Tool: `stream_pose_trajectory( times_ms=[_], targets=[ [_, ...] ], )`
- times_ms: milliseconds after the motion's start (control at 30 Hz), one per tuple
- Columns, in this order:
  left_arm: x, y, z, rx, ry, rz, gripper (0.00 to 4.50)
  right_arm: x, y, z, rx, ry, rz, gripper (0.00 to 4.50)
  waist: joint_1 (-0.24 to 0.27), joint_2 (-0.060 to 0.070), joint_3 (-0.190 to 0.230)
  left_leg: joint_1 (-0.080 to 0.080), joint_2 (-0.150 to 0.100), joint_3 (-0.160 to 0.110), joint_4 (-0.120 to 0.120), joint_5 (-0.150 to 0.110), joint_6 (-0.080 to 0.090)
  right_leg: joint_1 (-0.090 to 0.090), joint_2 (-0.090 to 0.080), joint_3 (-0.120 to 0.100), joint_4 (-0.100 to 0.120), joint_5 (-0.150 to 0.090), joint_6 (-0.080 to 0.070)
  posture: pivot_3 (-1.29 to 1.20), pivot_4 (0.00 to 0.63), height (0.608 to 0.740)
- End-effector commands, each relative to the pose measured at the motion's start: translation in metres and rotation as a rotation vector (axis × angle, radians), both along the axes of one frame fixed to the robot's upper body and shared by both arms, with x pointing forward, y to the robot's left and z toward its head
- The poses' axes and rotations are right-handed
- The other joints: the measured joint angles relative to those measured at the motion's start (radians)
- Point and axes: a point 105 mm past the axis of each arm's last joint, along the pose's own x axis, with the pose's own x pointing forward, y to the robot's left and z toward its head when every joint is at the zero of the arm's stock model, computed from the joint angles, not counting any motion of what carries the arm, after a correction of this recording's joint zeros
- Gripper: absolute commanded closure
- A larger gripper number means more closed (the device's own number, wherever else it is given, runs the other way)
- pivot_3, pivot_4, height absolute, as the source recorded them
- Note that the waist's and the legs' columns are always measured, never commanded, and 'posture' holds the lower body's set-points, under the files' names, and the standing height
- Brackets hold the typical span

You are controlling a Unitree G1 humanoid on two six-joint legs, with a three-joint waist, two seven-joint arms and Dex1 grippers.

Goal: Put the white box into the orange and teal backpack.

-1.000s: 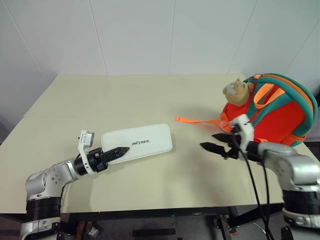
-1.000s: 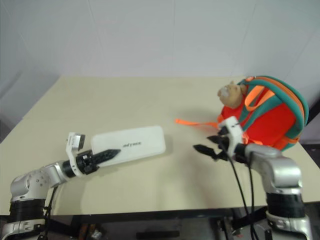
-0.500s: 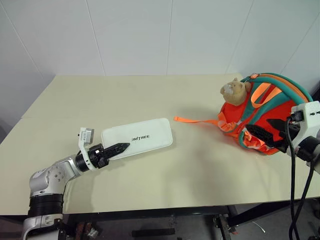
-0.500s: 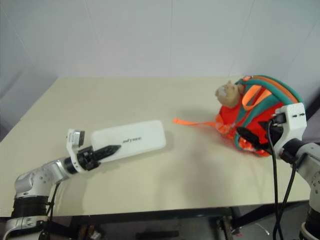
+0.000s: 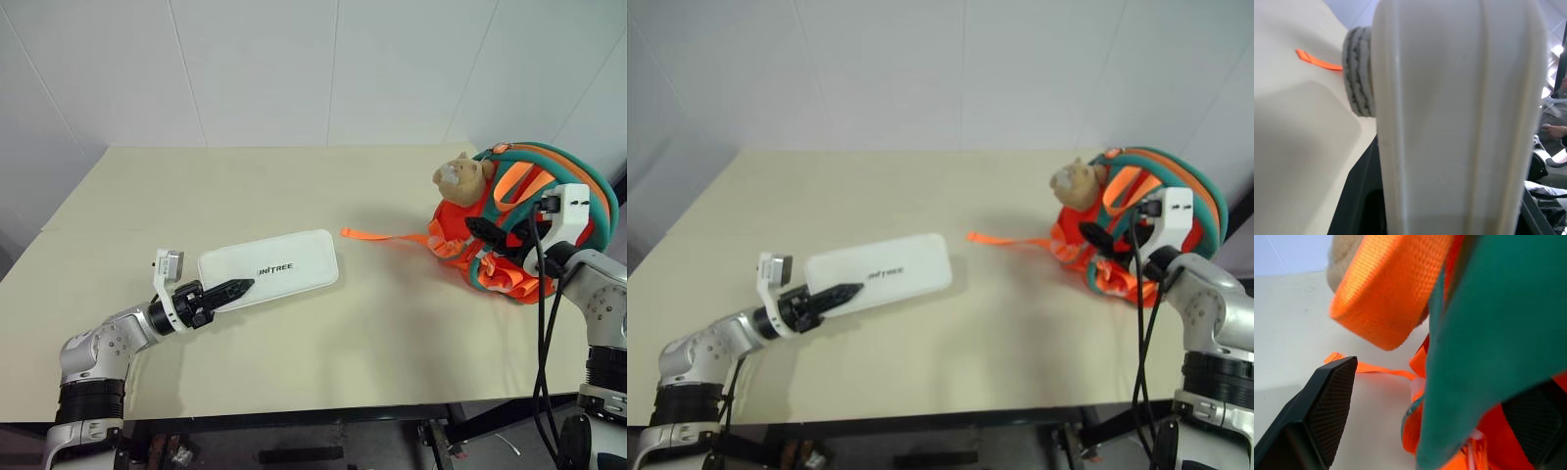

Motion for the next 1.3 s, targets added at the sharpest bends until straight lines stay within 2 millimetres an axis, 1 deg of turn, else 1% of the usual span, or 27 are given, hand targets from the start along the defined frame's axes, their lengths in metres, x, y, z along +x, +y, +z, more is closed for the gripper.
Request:
stream_pose_trajectory(
  times_ms=[33,133,300,400,467,533,667,700,800,867,967,1067,1133,1300],
  targets=[
    [-0.006,0.006,0.019,-0.011,-0.086,0.012,3.10,0.004,0.007,0.014,-0.001,-0.065,0.029,0.00,0.000,0.000,0.000,0.000,0.000,0.000,0.000,0.000,0.000,0.000,0.000,0.000,0.000,0.000,0.000,0.00,0.150,0.740],
    [-0.009,0.012,0.019,0.001,-0.093,0.038,3.10,0.010,0.018,0.012,-0.022,-0.074,0.075,0.59,-0.002,0.000,0.000,0.000,0.000,0.000,0.001,0.000,0.000,0.000,0.000,0.000,0.000,0.000,0.000,0.00,0.150,0.740],
    [-0.011,0.022,0.023,0.019,-0.126,0.084,3.10,0.012,0.024,0.010,-0.035,-0.076,0.116,2.30,-0.003,0.000,0.000,0.000,0.000,0.000,0.000,0.000,0.000,0.000,0.000,0.000,0.001,0.000,0.000,0.00,0.150,0.740],
    [-0.012,0.033,0.027,0.033,-0.156,0.120,3.10,0.014,0.026,0.008,-0.043,-0.071,0.135,3.29,-0.005,0.000,0.000,0.000,0.000,0.000,0.000,0.000,0.000,0.000,0.000,0.000,0.001,0.000,0.000,0.00,0.150,0.740],
    [-0.013,0.040,0.028,0.048,-0.162,0.138,3.10,0.016,0.029,0.007,-0.051,-0.067,0.148,4.05,-0.006,0.000,0.000,0.000,0.000,0.000,0.000,0.000,0.000,0.000,0.000,0.000,0.001,0.000,0.000,0.00,0.150,0.740],
    [-0.014,0.046,0.029,0.064,-0.168,0.155,3.10,0.019,0.032,0.005,-0.063,-0.060,0.158,4.41,-0.008,0.000,0.000,0.000,0.000,0.000,0.000,0.000,0.000,0.000,0.000,0.000,0.001,0.000,0.000,0.00,0.150,0.740],
    [-0.015,0.053,0.033,0.072,-0.176,0.174,3.10,0.022,0.046,0.006,-0.069,-0.065,0.227,4.41,-0.013,0.000,0.000,0.000,0.000,0.001,0.000,0.000,0.000,0.000,0.000,0.000,0.001,0.000,0.000,0.00,0.150,0.740],
    [-0.015,0.054,0.033,0.070,-0.178,0.178,3.10,0.021,0.054,0.008,-0.064,-0.072,0.269,4.41,-0.015,0.000,0.000,0.000,0.000,0.000,0.000,0.000,0.000,0.000,0.000,0.000,0.001,0.000,0.000,0.00,0.150,0.740],
    [-0.016,0.056,0.033,0.062,-0.176,0.184,3.10,0.010,0.098,0.021,-0.019,-0.118,0.496,4.41,-0.026,0.000,0.000,0.000,0.000,0.001,0.000,0.000,0.000,0.000,0.000,0.000,0.001,0.000,0.000,0.00,0.150,0.740],
    [-0.017,0.057,0.032,0.055,-0.169,0.185,3.10,-0.008,0.133,0.031,0.015,-0.142,0.696,4.41,-0.033,0.000,0.000,0.001,0.001,0.001,0.000,0.000,0.000,-0.001,0.000,0.001,0.002,0.000,0.000,0.00,0.150,0.740],
    [-0.018,0.059,0.031,0.055,-0.159,0.193,3.10,-0.036,0.165,0.037,0.039,-0.127,0.926,4.41,-0.034,0.000,0.000,0.000,0.002,0.001,-0.001,0.000,-0.001,-0.002,0.002,0.001,0.003,0.000,0.000,0.00,0.150,0.740],
    [-0.018,0.066,0.031,0.056,-0.156,0.217,3.10,-0.063,0.184,0.039,0.055,-0.092,1.106,4.41,-0.031,0.000,0.000,0.000,0.002,0.001,-0.001,0.000,-0.001,-0.002,0.002,0.000,0.002,0.000,0.000,0.00,0.150,0.740],
    [-0.018,0.070,0.032,0.056,-0.157,0.235,3.10,-0.076,0.191,0.040,0.069,-0.069,1.192,4.41,-0.027,0.000,0.000,0.000,0.002,0.001,-0.001,0.000,-0.001,-0.002,0.002,0.000,0.002,0.000,0.000,0.00,0.150,0.740],
    [-0.018,0.084,0.036,0.035,-0.162,0.292,3.10,-0.102,0.198,0.045,0.119,-0.020,1.349,4.41,-0.023,0.000,0.000,0.000,0.002,0.001,-0.001,0.000,-0.001,-0.002,0.002,0.000,0.002,0.000,-0.001,0.00,0.150,0.740]
  ],
)
